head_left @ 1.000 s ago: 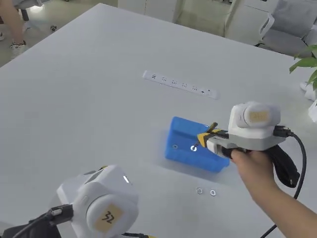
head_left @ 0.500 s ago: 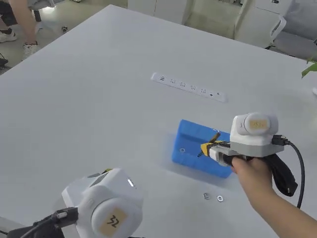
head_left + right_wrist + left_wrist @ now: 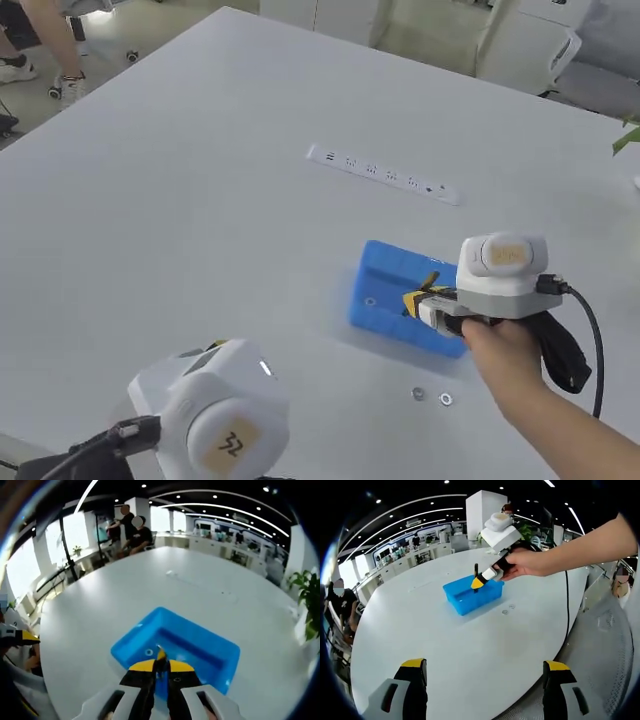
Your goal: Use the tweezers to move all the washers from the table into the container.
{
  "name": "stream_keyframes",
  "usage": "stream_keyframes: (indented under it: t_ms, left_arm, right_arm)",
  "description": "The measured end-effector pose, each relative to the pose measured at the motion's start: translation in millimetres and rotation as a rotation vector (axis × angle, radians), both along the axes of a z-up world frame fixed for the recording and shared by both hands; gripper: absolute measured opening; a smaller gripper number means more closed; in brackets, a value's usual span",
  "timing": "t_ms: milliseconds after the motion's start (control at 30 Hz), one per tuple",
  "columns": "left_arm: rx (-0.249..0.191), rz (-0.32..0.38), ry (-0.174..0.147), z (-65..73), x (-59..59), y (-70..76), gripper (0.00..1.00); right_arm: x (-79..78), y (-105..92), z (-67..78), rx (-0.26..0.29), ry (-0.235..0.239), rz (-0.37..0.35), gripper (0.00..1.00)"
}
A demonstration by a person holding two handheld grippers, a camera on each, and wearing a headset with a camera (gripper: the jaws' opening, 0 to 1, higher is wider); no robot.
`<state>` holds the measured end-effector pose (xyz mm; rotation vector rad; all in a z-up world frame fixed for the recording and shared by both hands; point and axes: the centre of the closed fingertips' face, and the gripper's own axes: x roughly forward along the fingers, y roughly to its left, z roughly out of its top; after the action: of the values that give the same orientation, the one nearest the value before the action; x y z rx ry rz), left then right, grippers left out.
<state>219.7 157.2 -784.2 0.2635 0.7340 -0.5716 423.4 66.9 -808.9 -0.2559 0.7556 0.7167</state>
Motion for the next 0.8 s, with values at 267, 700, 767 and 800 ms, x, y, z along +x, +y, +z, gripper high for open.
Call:
stream_keyframes:
  t_ms: [267, 700, 767, 800]
  left_arm:
    - [0.015, -0.019, -0.003, -0.1, -1.4, -2.9, 0.99]
    - [0.020, -0.022, -0.013, 1.6, -1.8, -3.4, 0.99]
    - [0.024, -0.029, -0.011, 0.4, -2.4, -4.9, 0.99]
    - [0.025, -0.033, -0.012, 0.8, -2.6, -5.7, 0.99]
  right_arm:
    - [-0.3, -2.4, 0.2, -0.009, 0.008, -0.008, 0.05]
    - [1.4, -9.3, 56.3, 0.100, -0.088, -0.047, 0.05]
    - [-2.1, -10.7, 68.7, 0.136, -0.097, -0.050, 0.05]
    - [-7.7, -12.5, 73.8, 0.148, -0.106, -0.048, 0.05]
